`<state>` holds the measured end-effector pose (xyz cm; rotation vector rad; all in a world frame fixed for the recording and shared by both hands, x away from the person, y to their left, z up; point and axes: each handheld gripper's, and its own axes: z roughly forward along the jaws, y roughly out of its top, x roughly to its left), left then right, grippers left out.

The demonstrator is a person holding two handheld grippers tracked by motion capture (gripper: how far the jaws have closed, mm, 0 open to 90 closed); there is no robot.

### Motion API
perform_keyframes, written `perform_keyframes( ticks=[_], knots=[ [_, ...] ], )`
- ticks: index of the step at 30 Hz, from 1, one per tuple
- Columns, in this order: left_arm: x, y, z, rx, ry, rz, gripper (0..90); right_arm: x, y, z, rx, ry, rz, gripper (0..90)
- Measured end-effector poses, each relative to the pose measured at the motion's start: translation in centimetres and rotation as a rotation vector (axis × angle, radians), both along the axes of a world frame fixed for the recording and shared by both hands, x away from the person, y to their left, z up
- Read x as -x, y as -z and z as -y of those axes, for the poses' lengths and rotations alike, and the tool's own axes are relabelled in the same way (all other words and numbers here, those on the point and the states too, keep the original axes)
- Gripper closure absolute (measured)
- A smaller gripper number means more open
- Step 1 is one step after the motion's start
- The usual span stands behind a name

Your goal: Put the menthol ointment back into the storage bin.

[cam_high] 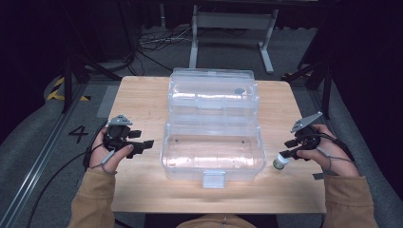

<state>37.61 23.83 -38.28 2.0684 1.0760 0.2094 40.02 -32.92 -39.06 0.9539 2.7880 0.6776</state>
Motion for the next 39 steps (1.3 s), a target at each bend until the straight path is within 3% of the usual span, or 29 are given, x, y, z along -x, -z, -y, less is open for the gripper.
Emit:
perform_keyframes(
  ticks=[39],
  knots=[
    [-0.2, 0.4, -0.1, 0.001, -0.004, -0.019, 31.0, -0.8, 3.0, -1.2, 0.149, -0.049, -0.101, 46.1]
  ],
)
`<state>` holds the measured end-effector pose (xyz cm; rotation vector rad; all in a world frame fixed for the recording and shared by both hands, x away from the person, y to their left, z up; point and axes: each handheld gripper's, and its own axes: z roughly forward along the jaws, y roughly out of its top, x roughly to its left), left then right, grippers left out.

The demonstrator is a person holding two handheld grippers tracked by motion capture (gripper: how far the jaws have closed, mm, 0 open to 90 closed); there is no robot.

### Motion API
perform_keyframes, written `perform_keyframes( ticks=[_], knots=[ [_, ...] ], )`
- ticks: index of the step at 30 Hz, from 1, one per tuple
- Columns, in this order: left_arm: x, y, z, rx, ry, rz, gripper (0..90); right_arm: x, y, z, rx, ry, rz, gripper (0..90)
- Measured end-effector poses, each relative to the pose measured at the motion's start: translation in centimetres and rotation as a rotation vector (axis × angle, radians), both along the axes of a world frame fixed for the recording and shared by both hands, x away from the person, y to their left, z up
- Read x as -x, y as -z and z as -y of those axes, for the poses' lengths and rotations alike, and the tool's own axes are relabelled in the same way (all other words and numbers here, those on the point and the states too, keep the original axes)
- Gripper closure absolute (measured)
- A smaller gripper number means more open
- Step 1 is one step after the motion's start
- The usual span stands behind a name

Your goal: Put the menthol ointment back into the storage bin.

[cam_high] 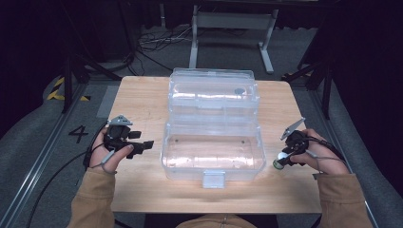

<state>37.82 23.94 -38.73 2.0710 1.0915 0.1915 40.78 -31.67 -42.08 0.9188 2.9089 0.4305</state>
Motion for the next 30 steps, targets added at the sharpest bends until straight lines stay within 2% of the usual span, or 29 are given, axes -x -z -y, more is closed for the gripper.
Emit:
perform_keyframes(
  ticks=[13, 30],
  knots=[
    [-0.03, 0.02, -0.04, -0.005, 0.002, -0.001, 30.9, -0.09, 0.43, -0.11, 0.020, -0.007, -0.022, 49.1],
    [-0.02, 0.04, -0.14, -0.001, 0.001, -0.001, 30.8, -0.14, 0.45, -0.37, 0.038, -0.003, -0.020, 50.3]
  ],
)
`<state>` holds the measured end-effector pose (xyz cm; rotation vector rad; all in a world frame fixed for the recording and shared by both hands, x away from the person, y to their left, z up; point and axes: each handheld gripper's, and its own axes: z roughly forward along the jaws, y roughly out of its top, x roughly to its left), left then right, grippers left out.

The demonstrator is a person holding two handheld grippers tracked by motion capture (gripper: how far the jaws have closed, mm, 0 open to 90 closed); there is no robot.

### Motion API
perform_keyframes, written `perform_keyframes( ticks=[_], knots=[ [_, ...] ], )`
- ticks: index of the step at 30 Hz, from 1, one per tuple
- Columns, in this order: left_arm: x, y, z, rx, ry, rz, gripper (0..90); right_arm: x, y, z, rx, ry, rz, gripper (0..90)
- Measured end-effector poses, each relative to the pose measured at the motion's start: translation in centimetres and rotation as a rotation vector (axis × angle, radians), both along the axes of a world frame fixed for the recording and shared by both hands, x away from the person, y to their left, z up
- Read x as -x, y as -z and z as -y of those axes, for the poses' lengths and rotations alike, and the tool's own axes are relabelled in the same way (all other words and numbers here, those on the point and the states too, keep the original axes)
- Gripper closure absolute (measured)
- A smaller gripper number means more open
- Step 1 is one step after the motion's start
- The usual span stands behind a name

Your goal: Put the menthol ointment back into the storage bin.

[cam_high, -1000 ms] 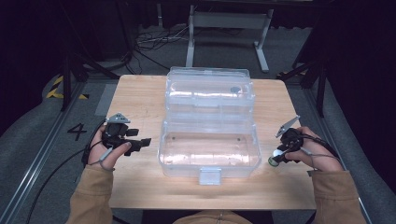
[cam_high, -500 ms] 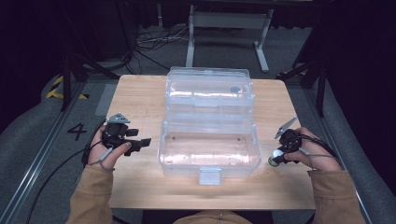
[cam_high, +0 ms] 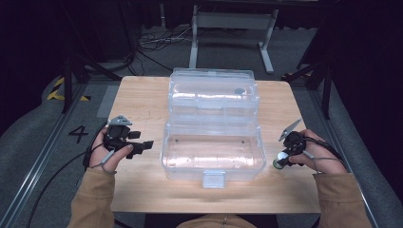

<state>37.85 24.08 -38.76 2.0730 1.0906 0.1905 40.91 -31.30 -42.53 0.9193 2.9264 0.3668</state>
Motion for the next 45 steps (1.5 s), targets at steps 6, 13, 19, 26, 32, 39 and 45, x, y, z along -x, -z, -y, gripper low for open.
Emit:
perform_keyframes(
  ticks=[6, 13, 19, 26, 32, 39, 45],
  knots=[
    [0.1, 0.0, -0.2, -0.001, -0.005, 0.001, 30.8, 0.0, -0.3, 0.1, -0.007, 0.009, 0.000, 50.4],
    [0.2, 0.1, -0.4, -0.004, -0.011, -0.002, 30.8, 0.1, -1.2, -0.2, -0.013, -0.011, 0.019, 50.3],
    [0.3, 0.0, -0.4, -0.002, -0.015, -0.004, 30.8, 0.2, -2.1, -0.5, -0.024, -0.031, 0.015, 50.3],
    [0.3, 0.1, -0.5, -0.009, -0.015, -0.005, 30.8, 0.3, -3.6, -1.0, -0.006, -0.063, 0.022, 50.3],
    [0.2, 0.1, -0.5, -0.010, -0.013, -0.005, 30.8, 0.5, -5.3, -1.5, 0.010, -0.102, 0.035, 50.3],
    [0.2, 0.2, -0.5, -0.009, -0.012, -0.008, 30.8, 0.7, -6.9, -2.0, 0.013, -0.145, 0.055, 50.3],
    [0.2, 0.2, -0.6, -0.006, -0.014, -0.013, 30.7, 1.0, -8.0, -2.6, 0.032, -0.182, 0.063, 50.3]
  ],
)
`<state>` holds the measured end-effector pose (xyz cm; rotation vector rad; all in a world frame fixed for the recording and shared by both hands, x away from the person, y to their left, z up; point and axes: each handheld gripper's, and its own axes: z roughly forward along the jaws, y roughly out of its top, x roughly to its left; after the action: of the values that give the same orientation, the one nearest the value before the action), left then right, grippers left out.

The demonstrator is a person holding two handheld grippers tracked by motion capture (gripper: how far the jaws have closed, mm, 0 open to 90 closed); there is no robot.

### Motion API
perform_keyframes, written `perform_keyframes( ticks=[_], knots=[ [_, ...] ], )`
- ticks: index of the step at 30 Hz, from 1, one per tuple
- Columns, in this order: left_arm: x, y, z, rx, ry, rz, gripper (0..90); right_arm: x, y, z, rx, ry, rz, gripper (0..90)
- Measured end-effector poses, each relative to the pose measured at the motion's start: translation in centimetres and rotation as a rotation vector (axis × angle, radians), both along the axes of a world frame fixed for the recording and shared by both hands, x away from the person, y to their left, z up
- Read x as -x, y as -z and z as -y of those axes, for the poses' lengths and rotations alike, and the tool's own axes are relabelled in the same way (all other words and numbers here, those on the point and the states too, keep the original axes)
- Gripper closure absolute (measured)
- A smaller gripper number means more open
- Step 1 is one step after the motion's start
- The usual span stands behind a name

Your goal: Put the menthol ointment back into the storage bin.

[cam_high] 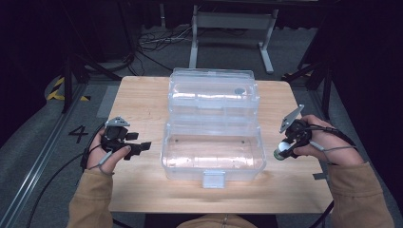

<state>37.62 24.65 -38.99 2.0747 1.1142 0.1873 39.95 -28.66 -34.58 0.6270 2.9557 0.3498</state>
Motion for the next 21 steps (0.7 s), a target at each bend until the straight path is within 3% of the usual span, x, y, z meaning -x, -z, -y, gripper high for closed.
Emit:
perform_keyframes(
  ticks=[21],
  knots=[
    [0.0, 0.2, -0.1, 0.001, 0.001, -0.008, 30.6, 0.6, -2.8, -2.7, 0.021, -0.129, 0.015, 50.3]
  ],
)
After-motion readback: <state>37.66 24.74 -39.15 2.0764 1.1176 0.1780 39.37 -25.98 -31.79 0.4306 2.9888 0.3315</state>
